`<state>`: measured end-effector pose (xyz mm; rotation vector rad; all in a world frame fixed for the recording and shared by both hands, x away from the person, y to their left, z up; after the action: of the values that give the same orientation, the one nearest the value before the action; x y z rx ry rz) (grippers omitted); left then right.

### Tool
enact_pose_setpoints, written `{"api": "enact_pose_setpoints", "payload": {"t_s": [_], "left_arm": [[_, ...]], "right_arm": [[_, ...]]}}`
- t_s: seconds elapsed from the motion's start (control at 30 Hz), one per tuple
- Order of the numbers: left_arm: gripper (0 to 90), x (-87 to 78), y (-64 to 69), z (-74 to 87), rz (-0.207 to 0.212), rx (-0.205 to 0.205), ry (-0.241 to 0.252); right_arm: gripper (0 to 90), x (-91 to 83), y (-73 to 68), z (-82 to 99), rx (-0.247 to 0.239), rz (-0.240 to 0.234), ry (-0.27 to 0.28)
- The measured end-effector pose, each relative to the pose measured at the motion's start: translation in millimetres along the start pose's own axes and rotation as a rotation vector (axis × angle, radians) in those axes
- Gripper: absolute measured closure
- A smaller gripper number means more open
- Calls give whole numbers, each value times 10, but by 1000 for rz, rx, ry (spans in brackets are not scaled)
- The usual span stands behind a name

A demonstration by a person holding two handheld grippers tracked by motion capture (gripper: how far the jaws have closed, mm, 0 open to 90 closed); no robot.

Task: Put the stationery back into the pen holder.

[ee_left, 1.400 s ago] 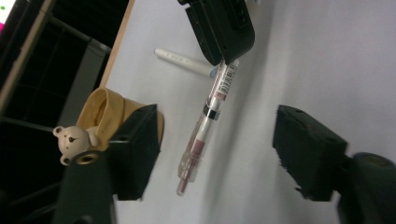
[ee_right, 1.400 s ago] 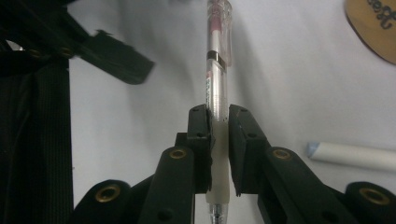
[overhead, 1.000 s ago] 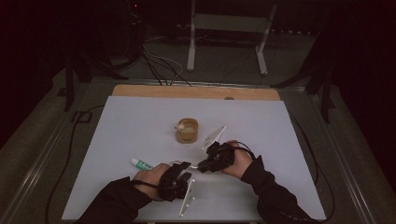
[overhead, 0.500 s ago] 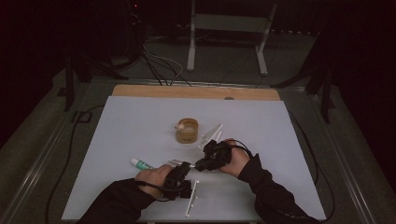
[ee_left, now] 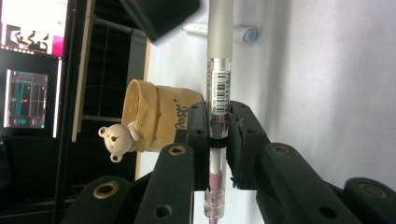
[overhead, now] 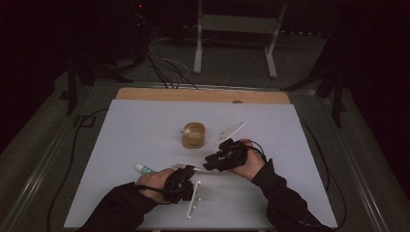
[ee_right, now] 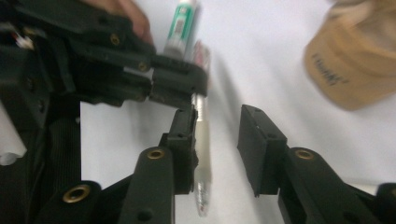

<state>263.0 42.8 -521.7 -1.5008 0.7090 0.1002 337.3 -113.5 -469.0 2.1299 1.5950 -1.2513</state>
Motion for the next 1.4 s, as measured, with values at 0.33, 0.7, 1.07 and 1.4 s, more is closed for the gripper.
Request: {"api": "enact_pose_setpoints", "payload": {"t_s": [0.33, 0.7, 1.07, 1.4], "left_arm": [[807, -37, -68, 58, 46, -150, 100], [807, -126, -223, 106, 85, -330, 189], [807, -226, -484, 155, 141, -551, 310], [807, -277, -679, 244, 188, -695, 380]], "right_arm": [[586, -355, 134, 47, 48, 60, 149], [378, -398, 213, 278, 79, 128, 167], [134, -285, 179, 439, 94, 75, 161], [93, -245, 168, 598, 62, 87, 173]]}}
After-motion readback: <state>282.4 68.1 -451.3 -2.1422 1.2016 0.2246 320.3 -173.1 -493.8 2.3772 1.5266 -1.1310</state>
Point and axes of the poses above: each handheld gripper's, and its own axes: x roughly forward along the jaws, z roughly out of its underside, y roughly to its right, the point moved 4 cm from there along x, roughly forward along the jaws, and after that the axes turned 9 degrees about x, right-handed, at the moved point
